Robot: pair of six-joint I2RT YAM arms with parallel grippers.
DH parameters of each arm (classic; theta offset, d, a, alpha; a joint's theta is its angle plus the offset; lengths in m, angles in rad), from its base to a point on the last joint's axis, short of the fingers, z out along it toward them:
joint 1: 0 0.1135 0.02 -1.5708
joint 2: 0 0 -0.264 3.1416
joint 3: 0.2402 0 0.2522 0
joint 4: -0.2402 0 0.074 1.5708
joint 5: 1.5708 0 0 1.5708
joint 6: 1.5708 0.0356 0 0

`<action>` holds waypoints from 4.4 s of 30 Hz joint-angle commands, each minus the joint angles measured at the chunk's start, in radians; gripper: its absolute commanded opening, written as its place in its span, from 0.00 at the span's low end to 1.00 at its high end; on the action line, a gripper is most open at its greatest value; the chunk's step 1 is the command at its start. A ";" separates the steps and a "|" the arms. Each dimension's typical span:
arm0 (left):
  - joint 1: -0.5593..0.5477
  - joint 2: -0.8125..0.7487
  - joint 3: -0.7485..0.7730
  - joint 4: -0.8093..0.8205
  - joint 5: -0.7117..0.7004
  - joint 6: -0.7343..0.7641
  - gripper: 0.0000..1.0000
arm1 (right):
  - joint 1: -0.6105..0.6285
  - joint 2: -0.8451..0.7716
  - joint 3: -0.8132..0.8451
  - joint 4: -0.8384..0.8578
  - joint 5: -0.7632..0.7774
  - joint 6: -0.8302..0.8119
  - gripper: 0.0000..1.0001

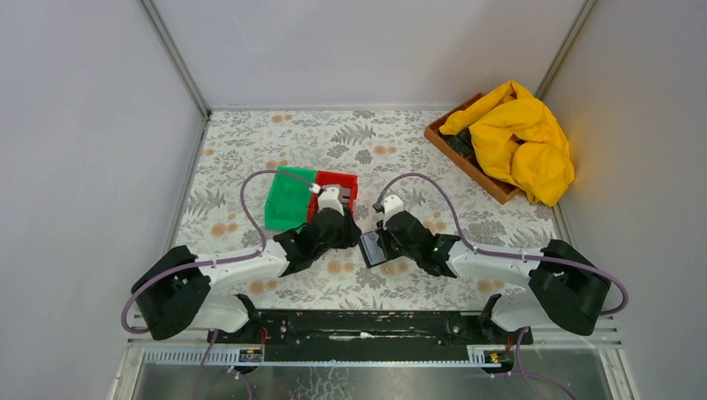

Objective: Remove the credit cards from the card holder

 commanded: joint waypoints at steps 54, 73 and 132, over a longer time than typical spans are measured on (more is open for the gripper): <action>-0.188 0.267 0.182 0.016 0.032 -0.098 0.32 | -0.025 -0.184 -0.119 0.071 -0.045 0.055 0.00; -0.187 0.214 0.156 -0.033 0.018 -0.082 0.55 | -0.029 -0.197 -0.133 0.078 -0.053 0.060 0.00; -0.227 0.333 0.290 0.221 0.112 -0.073 0.51 | -0.031 -0.747 -0.246 -0.224 0.158 0.157 0.51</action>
